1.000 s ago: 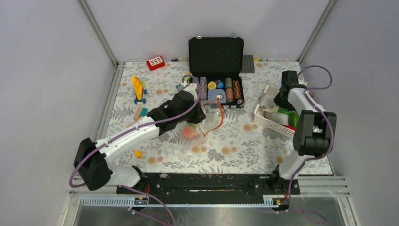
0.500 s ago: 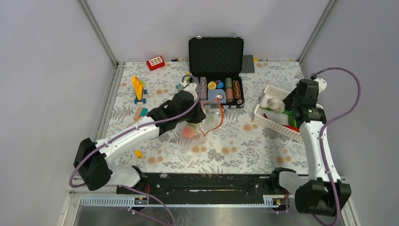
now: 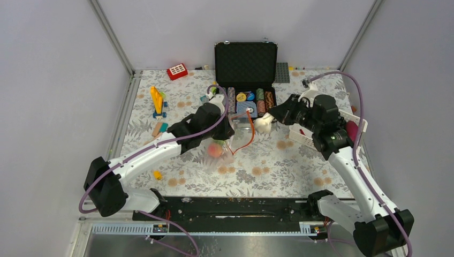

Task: Place the food in the zip-top bag and seal the zipper
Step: Place the fake vegetable in the zipper food storage bag.

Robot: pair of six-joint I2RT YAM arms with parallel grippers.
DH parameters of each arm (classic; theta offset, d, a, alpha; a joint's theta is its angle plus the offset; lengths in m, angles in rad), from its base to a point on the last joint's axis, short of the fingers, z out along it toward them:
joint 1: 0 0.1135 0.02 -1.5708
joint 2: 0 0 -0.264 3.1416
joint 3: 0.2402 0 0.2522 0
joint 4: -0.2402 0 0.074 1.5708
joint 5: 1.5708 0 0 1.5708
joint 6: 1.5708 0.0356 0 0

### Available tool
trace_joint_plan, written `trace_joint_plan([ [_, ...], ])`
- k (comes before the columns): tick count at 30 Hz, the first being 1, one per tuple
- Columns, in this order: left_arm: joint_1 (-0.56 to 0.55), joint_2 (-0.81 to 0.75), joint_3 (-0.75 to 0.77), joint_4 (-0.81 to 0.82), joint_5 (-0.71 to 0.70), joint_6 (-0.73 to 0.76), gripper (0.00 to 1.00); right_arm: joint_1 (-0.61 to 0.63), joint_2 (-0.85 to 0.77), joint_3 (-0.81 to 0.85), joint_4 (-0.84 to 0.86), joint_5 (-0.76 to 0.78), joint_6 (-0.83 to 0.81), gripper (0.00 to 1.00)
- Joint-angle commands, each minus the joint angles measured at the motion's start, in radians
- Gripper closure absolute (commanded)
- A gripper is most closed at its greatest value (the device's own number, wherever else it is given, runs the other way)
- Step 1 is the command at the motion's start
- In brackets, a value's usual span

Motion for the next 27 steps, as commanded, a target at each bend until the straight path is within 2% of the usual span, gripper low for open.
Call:
trace_joint_plan([
  [1, 0.004, -0.005, -0.001, 0.063, 0.045, 0.002, 1.00, 0.072, 0.026, 0.011, 0.171, -0.049, 0.054, 1.00],
  [9, 0.005, -0.011, -0.004, 0.068, 0.062, -0.001, 1.00, 0.158, 0.153, 0.006, 0.226, 0.004, 0.099, 1.00],
  [27, 0.004, -0.030, -0.012, 0.079, 0.074, -0.003, 1.00, 0.316, 0.231, 0.007, 0.115, 0.419, 0.054, 1.00],
])
